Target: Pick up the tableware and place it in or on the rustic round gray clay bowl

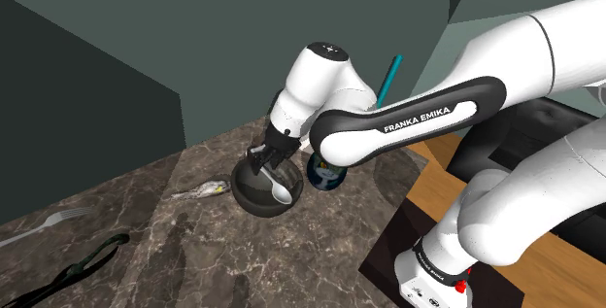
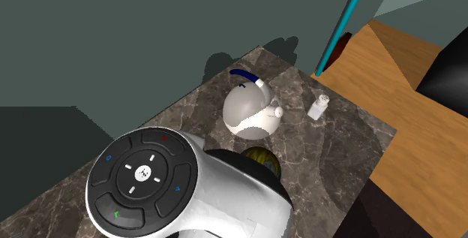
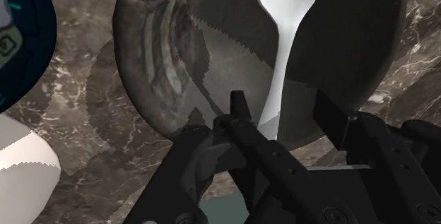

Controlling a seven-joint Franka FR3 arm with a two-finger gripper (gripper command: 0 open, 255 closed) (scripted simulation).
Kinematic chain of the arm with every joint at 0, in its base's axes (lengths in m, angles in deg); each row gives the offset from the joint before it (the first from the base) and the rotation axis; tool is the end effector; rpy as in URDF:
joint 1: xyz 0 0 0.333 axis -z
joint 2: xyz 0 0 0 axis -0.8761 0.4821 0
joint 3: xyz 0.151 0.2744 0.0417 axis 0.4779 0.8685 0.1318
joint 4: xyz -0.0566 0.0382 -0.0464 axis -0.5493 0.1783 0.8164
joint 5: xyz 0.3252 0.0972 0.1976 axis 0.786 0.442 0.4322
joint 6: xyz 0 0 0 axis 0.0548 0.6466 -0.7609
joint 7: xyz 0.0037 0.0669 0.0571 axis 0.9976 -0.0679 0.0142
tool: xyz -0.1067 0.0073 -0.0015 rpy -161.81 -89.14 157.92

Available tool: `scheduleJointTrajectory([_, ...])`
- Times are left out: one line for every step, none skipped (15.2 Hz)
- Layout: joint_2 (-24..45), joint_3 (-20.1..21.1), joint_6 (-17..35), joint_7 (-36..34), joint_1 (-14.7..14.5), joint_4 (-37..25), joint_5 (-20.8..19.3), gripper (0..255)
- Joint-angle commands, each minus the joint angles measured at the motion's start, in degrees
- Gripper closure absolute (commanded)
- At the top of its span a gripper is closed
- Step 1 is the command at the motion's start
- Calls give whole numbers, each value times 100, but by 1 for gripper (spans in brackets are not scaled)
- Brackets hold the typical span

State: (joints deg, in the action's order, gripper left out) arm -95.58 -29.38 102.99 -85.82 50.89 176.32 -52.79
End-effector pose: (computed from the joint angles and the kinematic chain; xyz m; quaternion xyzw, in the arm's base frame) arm 0.3838 0.2837 0.3982 -0.9914 0.0308 -0.1138 0.0574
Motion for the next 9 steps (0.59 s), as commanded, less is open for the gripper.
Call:
scheduleJointTrajectory([0,0,0,0,0,0,0,0])
scheduleJointTrajectory([0,0,0,0,0,0,0,0])
scheduleJointTrajectory([0,0,0,0,0,0,0,0])
scheduleJointTrajectory([0,0,0,0,0,0,0,0])
scheduleJointTrajectory([0,0,0,0,0,0,0,0])
scheduleJointTrajectory([-177,-44,-207,66,-37,-39,89,0])
scheduleJointTrajectory([-346,-89,-416,122,-71,-87,163,0])
scheduleJointTrajectory([-506,-133,-625,169,-100,-142,225,0])
scheduleJointTrajectory([-625,-169,-790,200,-123,-192,264,0])
